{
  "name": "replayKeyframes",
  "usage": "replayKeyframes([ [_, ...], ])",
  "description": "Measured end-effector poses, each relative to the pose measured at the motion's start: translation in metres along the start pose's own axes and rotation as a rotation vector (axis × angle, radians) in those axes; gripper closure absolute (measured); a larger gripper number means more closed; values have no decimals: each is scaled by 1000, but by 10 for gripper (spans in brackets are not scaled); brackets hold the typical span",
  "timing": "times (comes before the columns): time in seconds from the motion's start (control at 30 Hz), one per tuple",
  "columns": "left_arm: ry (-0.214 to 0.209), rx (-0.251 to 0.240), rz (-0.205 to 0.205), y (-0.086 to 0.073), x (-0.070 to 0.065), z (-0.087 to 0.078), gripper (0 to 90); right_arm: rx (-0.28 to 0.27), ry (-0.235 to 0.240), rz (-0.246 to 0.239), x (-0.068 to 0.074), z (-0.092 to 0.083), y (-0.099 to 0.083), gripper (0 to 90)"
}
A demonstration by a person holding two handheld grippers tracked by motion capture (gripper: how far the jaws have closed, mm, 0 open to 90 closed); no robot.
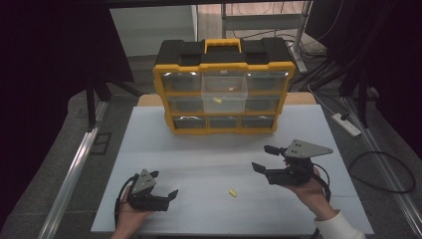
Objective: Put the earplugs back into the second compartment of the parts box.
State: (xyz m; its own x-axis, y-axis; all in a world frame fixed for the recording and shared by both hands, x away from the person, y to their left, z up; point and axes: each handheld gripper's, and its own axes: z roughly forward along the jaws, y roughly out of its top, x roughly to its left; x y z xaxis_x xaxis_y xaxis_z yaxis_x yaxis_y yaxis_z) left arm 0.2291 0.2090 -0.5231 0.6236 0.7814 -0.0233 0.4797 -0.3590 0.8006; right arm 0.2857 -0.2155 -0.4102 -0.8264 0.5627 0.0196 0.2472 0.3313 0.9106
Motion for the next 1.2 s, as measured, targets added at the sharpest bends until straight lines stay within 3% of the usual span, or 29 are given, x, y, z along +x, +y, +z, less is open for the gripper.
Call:
replayKeyframes([
  [0.8, -4, 1, 2, 0, 0, 0, 46, 258, 103, -49, 17, 43, -32, 278],
  [1.2, -5, 5, 5, 0, 0, 0, 46, 414, 145, -74, 28, 76, -50, 273],
])
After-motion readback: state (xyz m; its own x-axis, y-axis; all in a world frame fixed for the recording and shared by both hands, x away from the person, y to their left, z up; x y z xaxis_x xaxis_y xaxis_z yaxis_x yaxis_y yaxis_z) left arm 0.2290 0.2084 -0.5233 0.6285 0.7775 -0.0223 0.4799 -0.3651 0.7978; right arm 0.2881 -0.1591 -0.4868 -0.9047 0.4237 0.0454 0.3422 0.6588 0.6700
